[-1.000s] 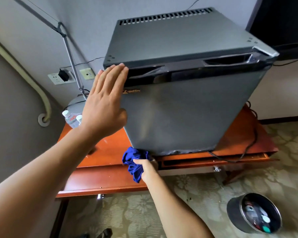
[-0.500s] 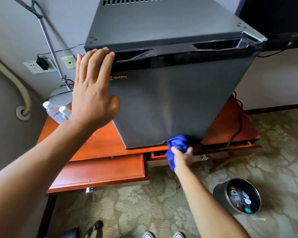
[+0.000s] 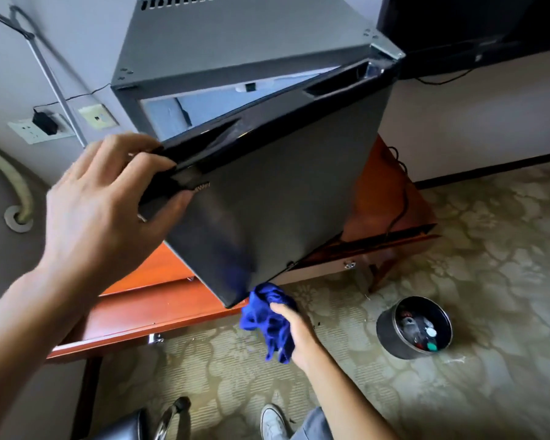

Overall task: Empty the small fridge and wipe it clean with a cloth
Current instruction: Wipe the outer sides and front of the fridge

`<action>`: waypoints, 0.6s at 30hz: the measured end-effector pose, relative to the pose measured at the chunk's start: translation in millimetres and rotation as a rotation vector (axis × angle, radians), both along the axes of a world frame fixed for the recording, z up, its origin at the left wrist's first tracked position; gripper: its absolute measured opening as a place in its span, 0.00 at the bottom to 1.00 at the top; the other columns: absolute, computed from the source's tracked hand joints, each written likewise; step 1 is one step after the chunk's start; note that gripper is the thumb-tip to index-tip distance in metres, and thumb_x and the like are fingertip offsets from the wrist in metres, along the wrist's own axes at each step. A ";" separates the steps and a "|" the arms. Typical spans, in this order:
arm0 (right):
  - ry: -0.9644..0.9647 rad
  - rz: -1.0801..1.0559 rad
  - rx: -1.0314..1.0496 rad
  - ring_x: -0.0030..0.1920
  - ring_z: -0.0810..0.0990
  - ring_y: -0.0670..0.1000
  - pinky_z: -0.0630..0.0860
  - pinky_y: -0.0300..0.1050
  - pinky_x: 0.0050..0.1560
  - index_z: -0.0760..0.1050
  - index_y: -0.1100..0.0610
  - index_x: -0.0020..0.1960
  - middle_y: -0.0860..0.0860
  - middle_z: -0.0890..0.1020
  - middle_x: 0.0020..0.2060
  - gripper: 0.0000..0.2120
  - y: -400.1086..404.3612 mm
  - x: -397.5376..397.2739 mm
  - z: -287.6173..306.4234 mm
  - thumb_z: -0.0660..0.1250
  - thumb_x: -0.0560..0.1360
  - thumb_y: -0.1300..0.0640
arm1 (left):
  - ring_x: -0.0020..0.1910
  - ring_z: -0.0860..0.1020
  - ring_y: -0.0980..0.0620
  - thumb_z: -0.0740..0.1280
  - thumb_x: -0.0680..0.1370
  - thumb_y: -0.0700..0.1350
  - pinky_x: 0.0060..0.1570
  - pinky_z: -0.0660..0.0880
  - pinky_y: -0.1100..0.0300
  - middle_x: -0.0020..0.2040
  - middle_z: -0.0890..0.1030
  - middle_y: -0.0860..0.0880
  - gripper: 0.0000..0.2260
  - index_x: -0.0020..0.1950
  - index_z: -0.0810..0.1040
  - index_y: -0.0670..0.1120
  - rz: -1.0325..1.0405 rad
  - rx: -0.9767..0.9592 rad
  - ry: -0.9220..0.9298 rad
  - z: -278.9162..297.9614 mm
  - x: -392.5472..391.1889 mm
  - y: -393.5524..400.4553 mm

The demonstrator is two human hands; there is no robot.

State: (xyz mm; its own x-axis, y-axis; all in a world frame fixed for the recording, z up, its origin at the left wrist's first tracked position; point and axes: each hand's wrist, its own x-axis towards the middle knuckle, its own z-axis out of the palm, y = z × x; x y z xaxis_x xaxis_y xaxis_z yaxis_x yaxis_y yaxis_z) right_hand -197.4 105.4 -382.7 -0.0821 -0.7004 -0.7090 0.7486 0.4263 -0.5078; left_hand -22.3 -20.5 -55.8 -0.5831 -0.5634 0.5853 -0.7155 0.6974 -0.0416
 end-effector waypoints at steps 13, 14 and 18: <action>-0.201 -0.107 -0.077 0.61 0.81 0.63 0.73 0.59 0.68 0.77 0.62 0.65 0.63 0.83 0.59 0.25 101.7 -101.8 -27.6 0.73 0.71 0.52 | 0.65 0.75 0.34 0.59 0.64 0.80 0.60 0.74 0.34 0.68 0.73 0.43 0.43 0.74 0.57 0.60 0.365 0.441 -0.329 60.9 -120.3 81.0; -0.233 -0.104 -0.072 0.62 0.81 0.63 0.72 0.59 0.70 0.77 0.61 0.65 0.63 0.82 0.59 0.22 109.7 -98.7 -30.2 0.71 0.74 0.52 | 0.66 0.75 0.35 0.59 0.62 0.83 0.63 0.73 0.37 0.71 0.72 0.45 0.46 0.75 0.54 0.66 0.376 0.545 -0.327 63.9 -129.9 79.8; -0.177 -0.134 -0.112 0.62 0.81 0.61 0.73 0.63 0.68 0.75 0.53 0.66 0.58 0.82 0.61 0.30 128.1 -72.2 -50.4 0.79 0.68 0.46 | 0.69 0.74 0.50 0.72 0.65 0.72 0.69 0.67 0.53 0.68 0.74 0.62 0.33 0.65 0.59 0.81 0.329 0.739 -0.126 55.8 -149.2 86.3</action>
